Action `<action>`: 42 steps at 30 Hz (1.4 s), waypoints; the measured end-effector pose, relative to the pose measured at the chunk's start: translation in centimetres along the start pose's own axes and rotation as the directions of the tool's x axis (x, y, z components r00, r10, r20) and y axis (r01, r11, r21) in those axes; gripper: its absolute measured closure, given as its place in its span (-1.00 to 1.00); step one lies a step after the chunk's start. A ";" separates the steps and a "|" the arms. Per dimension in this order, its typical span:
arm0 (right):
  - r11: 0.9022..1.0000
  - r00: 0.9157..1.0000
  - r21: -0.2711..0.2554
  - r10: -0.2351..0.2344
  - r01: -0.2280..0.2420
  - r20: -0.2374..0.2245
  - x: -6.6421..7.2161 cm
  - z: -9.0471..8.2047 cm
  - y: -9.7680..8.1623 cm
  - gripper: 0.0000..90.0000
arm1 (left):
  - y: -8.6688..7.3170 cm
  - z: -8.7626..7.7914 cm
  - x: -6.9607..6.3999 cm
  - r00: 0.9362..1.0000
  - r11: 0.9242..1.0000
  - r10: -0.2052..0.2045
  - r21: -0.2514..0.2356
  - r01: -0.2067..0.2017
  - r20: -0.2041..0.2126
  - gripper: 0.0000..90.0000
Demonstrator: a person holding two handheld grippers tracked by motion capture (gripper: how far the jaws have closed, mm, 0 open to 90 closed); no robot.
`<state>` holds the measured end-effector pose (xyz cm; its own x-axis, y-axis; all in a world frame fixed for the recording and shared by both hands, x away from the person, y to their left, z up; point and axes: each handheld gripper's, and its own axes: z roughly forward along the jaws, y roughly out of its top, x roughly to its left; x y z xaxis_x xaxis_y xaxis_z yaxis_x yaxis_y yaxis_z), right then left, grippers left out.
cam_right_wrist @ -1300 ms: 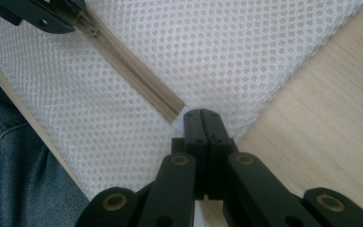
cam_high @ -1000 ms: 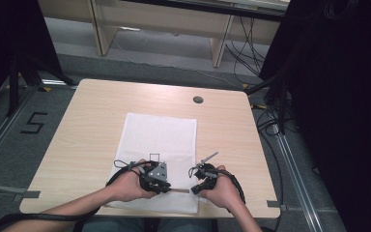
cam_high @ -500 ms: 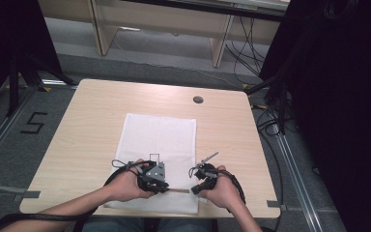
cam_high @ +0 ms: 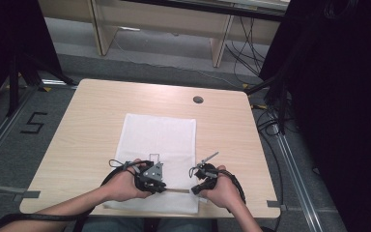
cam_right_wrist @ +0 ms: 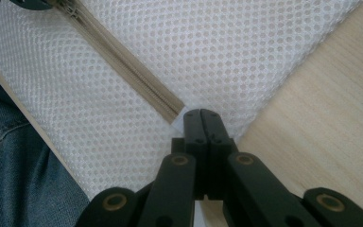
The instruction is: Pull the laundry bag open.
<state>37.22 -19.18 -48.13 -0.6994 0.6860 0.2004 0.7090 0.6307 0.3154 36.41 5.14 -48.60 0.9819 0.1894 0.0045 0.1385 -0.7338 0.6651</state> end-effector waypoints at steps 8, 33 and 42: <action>1.000 1.000 -0.001 0.003 -0.003 0.002 0.0 0.0 0.0 1.00 | -0.2 -0.3 0.0 1.000 1.000 -0.021 -0.011 0.021 0.001 0.83; 0.999 1.000 0.010 0.031 -0.031 -0.002 0.2 -0.1 -0.1 1.00 | -0.7 -0.6 0.1 1.000 1.000 -0.006 -0.005 0.006 -0.008 0.83; 0.999 0.999 0.012 0.034 -0.034 -0.003 0.2 -0.1 -0.1 1.00 | -0.8 -0.8 0.2 1.000 1.000 -0.015 -0.009 0.015 -0.003 0.83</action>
<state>37.05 -19.13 -48.03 -0.6754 0.7057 0.2138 0.7331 0.6115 0.2977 36.34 6.31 -48.54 0.9794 0.2019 -0.0033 0.1517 -0.7252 0.6716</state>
